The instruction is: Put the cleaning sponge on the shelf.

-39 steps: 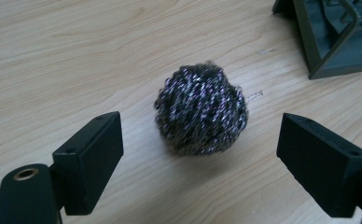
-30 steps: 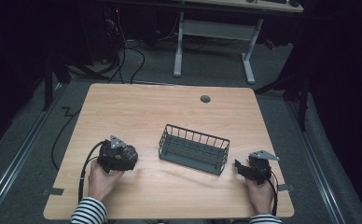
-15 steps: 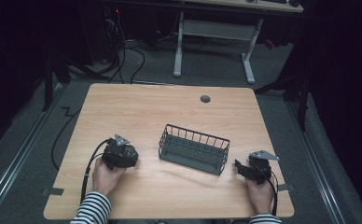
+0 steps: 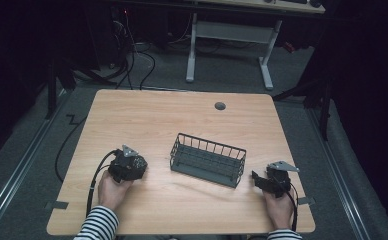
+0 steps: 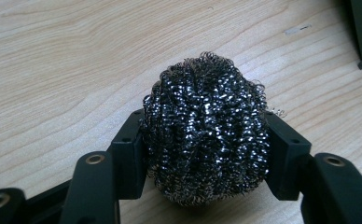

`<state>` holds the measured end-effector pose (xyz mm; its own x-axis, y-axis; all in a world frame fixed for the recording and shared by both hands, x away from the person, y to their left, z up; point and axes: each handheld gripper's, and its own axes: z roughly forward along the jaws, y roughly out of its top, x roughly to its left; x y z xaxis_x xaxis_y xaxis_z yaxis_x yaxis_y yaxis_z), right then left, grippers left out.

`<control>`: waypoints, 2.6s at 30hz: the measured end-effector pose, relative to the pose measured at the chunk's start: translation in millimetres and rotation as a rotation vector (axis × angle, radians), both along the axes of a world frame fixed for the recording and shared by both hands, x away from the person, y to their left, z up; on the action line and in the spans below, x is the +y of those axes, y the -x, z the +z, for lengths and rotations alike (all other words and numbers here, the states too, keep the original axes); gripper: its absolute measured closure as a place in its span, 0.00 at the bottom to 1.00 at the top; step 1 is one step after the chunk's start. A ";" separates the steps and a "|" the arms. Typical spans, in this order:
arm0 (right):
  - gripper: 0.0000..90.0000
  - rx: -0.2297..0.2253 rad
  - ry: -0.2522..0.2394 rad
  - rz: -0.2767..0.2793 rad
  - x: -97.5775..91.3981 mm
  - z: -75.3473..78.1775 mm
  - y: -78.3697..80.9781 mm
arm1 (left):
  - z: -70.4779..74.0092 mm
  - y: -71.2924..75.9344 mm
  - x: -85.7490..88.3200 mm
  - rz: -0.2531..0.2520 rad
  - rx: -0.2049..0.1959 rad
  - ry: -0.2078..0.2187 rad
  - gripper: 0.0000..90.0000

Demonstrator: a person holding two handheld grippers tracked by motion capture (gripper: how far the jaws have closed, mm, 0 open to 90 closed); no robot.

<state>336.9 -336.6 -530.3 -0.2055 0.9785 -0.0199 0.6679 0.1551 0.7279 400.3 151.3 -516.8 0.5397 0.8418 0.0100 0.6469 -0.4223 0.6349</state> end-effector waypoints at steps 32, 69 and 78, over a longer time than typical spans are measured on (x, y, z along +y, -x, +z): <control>0.40 0.000 0.000 0.004 0.1 0.0 0.0 | 39.7 18.1 8.4 -0.070 -0.018 0.107 0.49; 0.40 0.000 -0.002 0.003 0.0 0.0 0.0 | 116.7 16.1 -28.6 -0.249 -0.031 0.223 0.49; 0.40 0.001 -0.004 0.003 -0.1 0.1 0.1 | 127.4 9.7 -57.3 -0.313 -0.038 0.211 0.49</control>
